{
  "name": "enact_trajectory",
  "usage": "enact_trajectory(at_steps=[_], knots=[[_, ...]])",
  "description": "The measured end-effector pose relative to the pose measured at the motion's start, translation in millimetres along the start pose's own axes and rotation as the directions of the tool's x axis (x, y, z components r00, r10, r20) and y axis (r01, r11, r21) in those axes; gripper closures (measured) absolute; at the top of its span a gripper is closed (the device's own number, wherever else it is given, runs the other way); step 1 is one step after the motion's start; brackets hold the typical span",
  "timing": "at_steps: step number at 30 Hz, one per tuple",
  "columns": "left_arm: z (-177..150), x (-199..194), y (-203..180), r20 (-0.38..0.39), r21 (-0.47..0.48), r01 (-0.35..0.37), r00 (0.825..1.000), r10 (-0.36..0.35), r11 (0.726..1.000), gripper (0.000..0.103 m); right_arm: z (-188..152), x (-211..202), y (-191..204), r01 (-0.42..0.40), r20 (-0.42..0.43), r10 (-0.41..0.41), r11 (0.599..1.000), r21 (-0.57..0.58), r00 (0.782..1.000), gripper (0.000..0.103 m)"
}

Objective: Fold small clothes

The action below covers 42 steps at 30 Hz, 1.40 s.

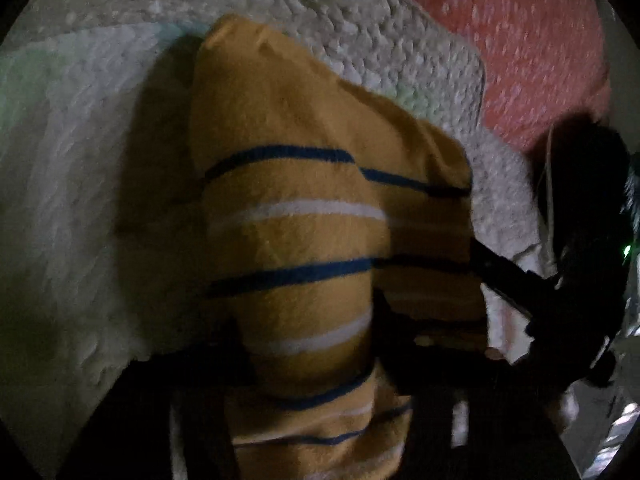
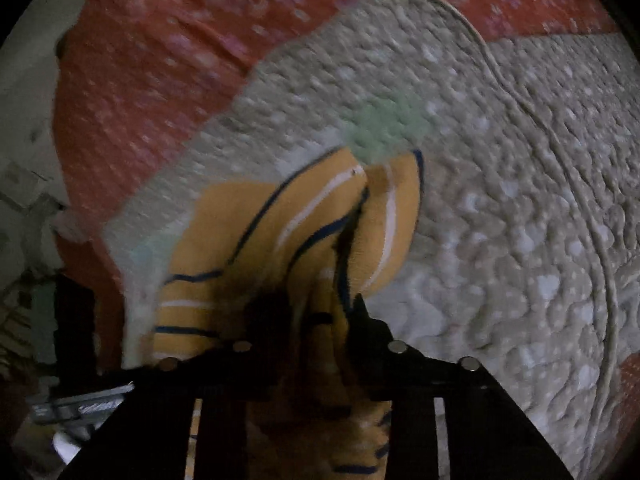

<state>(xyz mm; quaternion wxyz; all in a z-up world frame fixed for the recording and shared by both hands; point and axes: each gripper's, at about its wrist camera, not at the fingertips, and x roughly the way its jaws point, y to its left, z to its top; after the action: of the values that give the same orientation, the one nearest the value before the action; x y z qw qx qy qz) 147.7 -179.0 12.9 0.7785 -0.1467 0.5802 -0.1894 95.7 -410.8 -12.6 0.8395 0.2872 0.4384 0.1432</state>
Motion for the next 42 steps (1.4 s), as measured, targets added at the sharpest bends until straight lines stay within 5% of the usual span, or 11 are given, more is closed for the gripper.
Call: enact_trajectory(at_steps=[2, 7, 13, 18, 21, 25, 27, 28, 31, 39, 42], knots=[[-1.2, -20.5, 8.6, 0.024, -0.011, 0.016, 1.0, -0.016, 1.0, 0.065, 1.0, -9.0, 15.8, -0.092, 0.021, 0.092, 0.996, 0.016, 0.996, 0.083], [-7.1, -87.6, 28.0, 0.106, -0.022, -0.03, 0.994, 0.032, 0.999, 0.064, -6.2, -6.6, 58.0, -0.219, 0.003, 0.219, 0.976, -0.007, 0.976, 0.083], [-23.6, -81.7, 72.1, 0.025, -0.087, -0.193, 0.98, 0.196, 0.977, 0.055, -28.1, 40.9, 67.7, 0.02, -0.168, -0.034, 0.997, -0.08, 0.985, 0.078], [-55.8, -125.6, 74.2, 0.159, -0.112, -0.162, 0.971, 0.178, 0.98, 0.055, -26.0, -9.5, 90.2, 0.042, 0.084, -0.03, 0.989, -0.145, 0.996, 0.078], [-65.2, -139.3, 65.5, 0.218, -0.099, -0.125, 0.965, 0.145, 0.987, 0.055, -27.4, -24.3, 107.8, -0.083, 0.178, 0.111, 0.985, -0.153, 0.978, 0.078], [-67.3, -105.1, 57.8, 0.146, -0.083, -0.154, 0.975, 0.165, 0.984, 0.055, -30.4, 31.3, 109.0, -0.248, -0.015, 0.248, 0.967, -0.054, 0.969, 0.075], [-75.0, -80.4, 58.5, 0.101, -0.072, -0.184, 0.976, 0.191, 0.98, 0.055, -36.0, 67.0, 90.4, -0.173, -0.114, 0.174, 0.985, 0.018, 0.978, 0.077], [-81.0, -73.8, 58.8, 0.101, -0.061, -0.212, 0.971, 0.217, 0.975, 0.055, -36.8, 77.6, 75.4, -0.111, -0.128, 0.118, 0.992, 0.06, 0.985, 0.089], [-89.7, -69.7, 46.5, 0.15, 0.004, -0.268, 0.953, 0.265, 0.963, 0.054, -27.8, 74.9, 57.4, -0.115, -0.11, 0.13, 0.984, 0.133, 0.985, 0.098], [-103.2, -93.4, 45.1, 0.184, -0.023, -0.237, 0.954, 0.237, 0.971, 0.054, -41.7, 13.3, 92.5, 0.02, -0.002, -0.02, 0.994, -0.105, 1.0, 0.087], [-118.9, -108.2, 40.7, 0.237, -0.026, -0.255, 0.938, 0.253, 0.967, 0.054, -61.3, -11.8, 120.2, 0.047, 0.05, -0.035, 0.967, -0.252, 0.998, 0.087]])
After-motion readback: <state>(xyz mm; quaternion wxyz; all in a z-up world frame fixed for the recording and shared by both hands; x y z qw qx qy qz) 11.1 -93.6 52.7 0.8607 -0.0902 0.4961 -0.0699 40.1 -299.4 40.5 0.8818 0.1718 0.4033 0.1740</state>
